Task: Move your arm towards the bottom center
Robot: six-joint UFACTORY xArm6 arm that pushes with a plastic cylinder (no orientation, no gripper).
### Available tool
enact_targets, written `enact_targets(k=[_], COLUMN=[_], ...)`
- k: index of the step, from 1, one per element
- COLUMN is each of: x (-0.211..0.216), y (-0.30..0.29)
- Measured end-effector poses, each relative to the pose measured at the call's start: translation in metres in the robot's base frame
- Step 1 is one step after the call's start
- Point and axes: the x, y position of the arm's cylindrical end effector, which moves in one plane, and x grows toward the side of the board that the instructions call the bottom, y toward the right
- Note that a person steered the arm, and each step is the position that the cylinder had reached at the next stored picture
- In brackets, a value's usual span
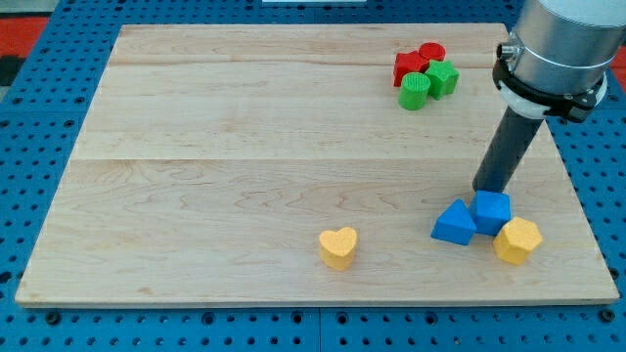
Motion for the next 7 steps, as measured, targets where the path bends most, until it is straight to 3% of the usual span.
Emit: enact_targets(k=[3,7], x=[-0.007,-0.011], y=[-0.012,-0.089])
